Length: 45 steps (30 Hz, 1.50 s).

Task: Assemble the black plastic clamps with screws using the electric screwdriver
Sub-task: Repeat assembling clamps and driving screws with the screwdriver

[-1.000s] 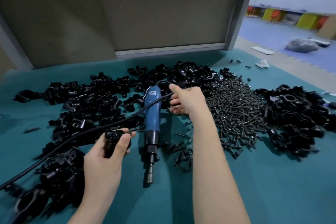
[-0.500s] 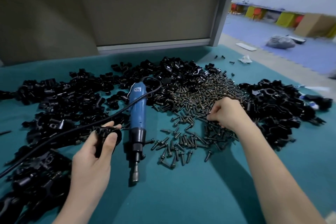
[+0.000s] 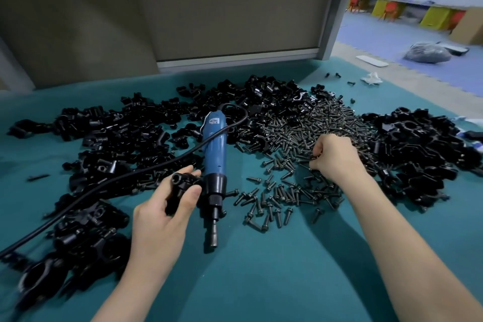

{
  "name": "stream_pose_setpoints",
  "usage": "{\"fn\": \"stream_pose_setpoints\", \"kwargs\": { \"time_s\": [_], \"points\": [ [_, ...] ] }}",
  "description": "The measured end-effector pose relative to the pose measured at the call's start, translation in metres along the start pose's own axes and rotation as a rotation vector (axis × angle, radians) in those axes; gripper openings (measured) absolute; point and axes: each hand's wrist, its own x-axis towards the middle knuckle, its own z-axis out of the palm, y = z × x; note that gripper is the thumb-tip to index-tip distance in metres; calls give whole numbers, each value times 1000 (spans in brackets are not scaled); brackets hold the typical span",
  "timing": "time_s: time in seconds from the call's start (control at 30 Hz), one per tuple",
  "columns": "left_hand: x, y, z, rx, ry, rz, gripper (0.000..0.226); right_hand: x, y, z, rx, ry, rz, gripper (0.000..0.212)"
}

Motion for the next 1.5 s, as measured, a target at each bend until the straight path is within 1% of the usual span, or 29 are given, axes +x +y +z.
{"fn": "stream_pose_setpoints", "kwargs": {
  "time_s": [0.07, 0.13, 0.23, 0.33, 0.43, 0.53, 0.6, 0.63, 0.7, 0.77, 0.83, 0.97, 1.03, 1.13, 1.23, 1.3, 1.37, 1.5],
  "points": [
    [-1, 3, 2, 7, 4, 13, 34, 0, 0, 1, -2, 4, 1, 20],
    [-3, 6, 2, 31, -6, 42, 32, 1, 1, 1, -16, -1, -6, 23],
    [-4, 9, 2, 139, -24, 116, 28, 2, 2, 2, -41, -2, -33, 12],
    [-5, 8, 2, 217, -65, 166, 34, 3, 3, 6, -45, 2, -93, 14],
    [-7, 5, 2, 245, -107, 186, 44, 5, 3, 8, -20, -2, -73, 15],
    [-7, 6, 4, 245, -123, 177, 42, 4, 3, 9, 18, -28, -69, 17],
    [-7, 7, 3, 229, -127, 165, 37, 3, 3, 9, 21, -34, -90, 14],
    [-7, 8, 3, 223, -125, 153, 38, 3, 3, 9, 28, -23, -101, 11],
    [-6, 10, 1, 212, -121, 108, 47, 3, 4, 6, 69, 37, -134, 5],
    [-5, 10, 1, 206, -120, 72, 53, 3, 4, 5, 97, 127, -175, 10],
    [-5, 8, 1, 188, -105, 54, 50, 2, 4, 4, 62, 137, -200, 11],
    [-5, 3, 1, 149, -90, 49, 37, 2, 9, 4, 11, -42, -184, 18],
    [-4, 3, 1, 147, -89, 60, 31, 3, 10, 3, -2, -77, -211, 19],
    [-3, 3, 3, 144, -88, 56, 30, 3, 11, 3, 0, -89, -227, 16],
    [-3, 2, 3, 148, -87, 58, 29, 4, 14, 4, -6, -98, -252, 19],
    [-3, 1, 3, 148, -83, 56, 28, 3, 14, 4, 12, -85, -257, 15],
    [-3, 1, 3, 150, -83, 56, 27, 1, 11, 6, 45, -67, -249, 8],
    [-3, 1, 3, 138, -94, 58, 26, -2, 5, 11, 61, -37, -258, 10]
  ]
}}
